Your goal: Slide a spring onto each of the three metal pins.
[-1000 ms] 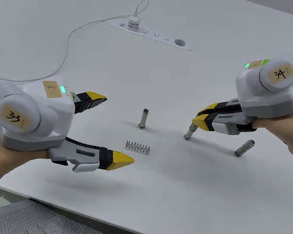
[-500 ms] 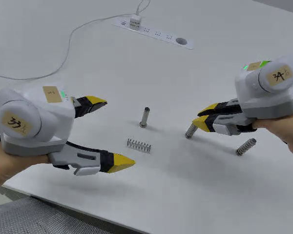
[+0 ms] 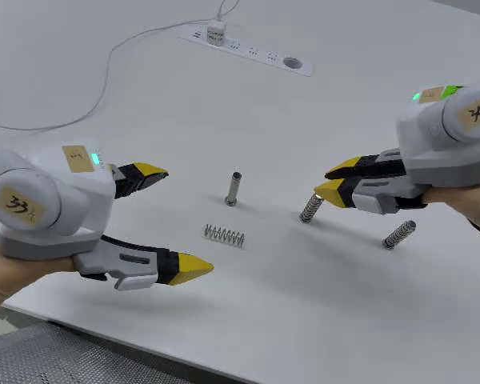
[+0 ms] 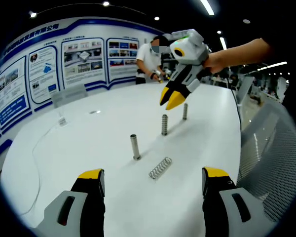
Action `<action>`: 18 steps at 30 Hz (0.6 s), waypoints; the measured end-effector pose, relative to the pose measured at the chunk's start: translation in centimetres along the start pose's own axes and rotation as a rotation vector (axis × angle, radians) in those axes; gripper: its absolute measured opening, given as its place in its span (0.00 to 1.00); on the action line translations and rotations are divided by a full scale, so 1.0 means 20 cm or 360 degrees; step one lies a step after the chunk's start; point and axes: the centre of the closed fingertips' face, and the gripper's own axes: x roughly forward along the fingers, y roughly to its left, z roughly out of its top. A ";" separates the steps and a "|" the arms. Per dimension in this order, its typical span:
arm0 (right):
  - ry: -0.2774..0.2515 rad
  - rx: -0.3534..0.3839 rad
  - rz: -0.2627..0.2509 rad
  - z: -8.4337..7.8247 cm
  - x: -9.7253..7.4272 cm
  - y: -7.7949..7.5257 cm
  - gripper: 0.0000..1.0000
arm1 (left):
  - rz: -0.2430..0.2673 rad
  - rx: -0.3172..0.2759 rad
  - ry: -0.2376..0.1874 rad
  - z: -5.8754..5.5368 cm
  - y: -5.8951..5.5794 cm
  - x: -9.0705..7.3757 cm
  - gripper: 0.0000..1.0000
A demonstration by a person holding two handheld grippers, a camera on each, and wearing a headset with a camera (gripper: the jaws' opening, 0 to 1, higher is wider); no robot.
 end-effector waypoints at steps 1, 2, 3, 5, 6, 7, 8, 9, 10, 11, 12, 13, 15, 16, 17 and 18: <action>-0.0025 -0.0001 0.0006 0.01 0.00 0.02 0.16 | -0.0001 -0.0002 -0.0001 0.00 0.00 0.00 0.83; -0.0041 -0.0007 0.0013 0.02 0.00 0.04 0.16 | -0.0002 -0.0005 -0.0001 0.00 0.00 0.00 0.83; -0.0055 -0.0023 0.0026 0.03 0.01 0.06 0.16 | -0.0001 -0.0007 0.0002 -0.01 0.00 0.00 0.83; -0.0080 -0.0052 0.0057 0.05 0.03 0.11 0.16 | 0.0006 -0.0011 0.0007 -0.01 0.01 0.00 0.82; -0.0086 -0.0074 0.0096 0.06 0.05 0.15 0.16 | 0.0006 -0.0019 0.0001 -0.01 0.01 0.00 0.82; -0.0082 -0.0083 0.0120 0.06 0.07 0.18 0.16 | 0.0006 -0.0024 -0.0006 -0.01 0.01 0.00 0.82; -0.0076 -0.0100 0.0141 0.06 0.09 0.21 0.16 | 0.0006 -0.0026 -0.0008 -0.01 0.01 0.00 0.82; -0.0072 -0.0122 0.0162 0.05 0.11 0.23 0.16 | 0.0006 -0.0027 -0.0008 -0.01 0.01 0.00 0.82; -0.0062 -0.0138 0.0183 0.05 0.13 0.25 0.16 | 0.0007 -0.0027 -0.0007 -0.01 0.01 0.00 0.82; -0.0049 -0.0150 0.0206 0.04 0.15 0.28 0.16 | 0.0009 -0.0028 -0.0002 -0.01 0.01 0.00 0.82; -0.0037 -0.0152 0.0215 0.03 0.17 0.29 0.16 | 0.0010 -0.0029 0.0000 -0.02 0.01 0.00 0.82; -0.0026 -0.0160 0.0228 0.02 0.19 0.30 0.16 | 0.0013 -0.0032 -0.0001 -0.02 0.01 -0.01 0.82; -0.0019 -0.0171 0.0252 0.01 0.21 0.32 0.16 | 0.0015 -0.0040 -0.0005 -0.02 0.02 -0.01 0.82; -0.0013 -0.0165 0.0257 0.01 0.22 0.33 0.16 | 0.0016 -0.0041 -0.0005 -0.02 0.02 -0.01 0.82; -0.0008 -0.0159 0.0269 0.00 0.24 0.33 0.16 | 0.0019 -0.0038 -0.0002 -0.02 0.02 -0.01 0.82; -0.0005 -0.0155 0.0277 -0.01 0.25 0.34 0.16 | 0.0020 -0.0032 0.0006 -0.03 0.02 0.00 0.81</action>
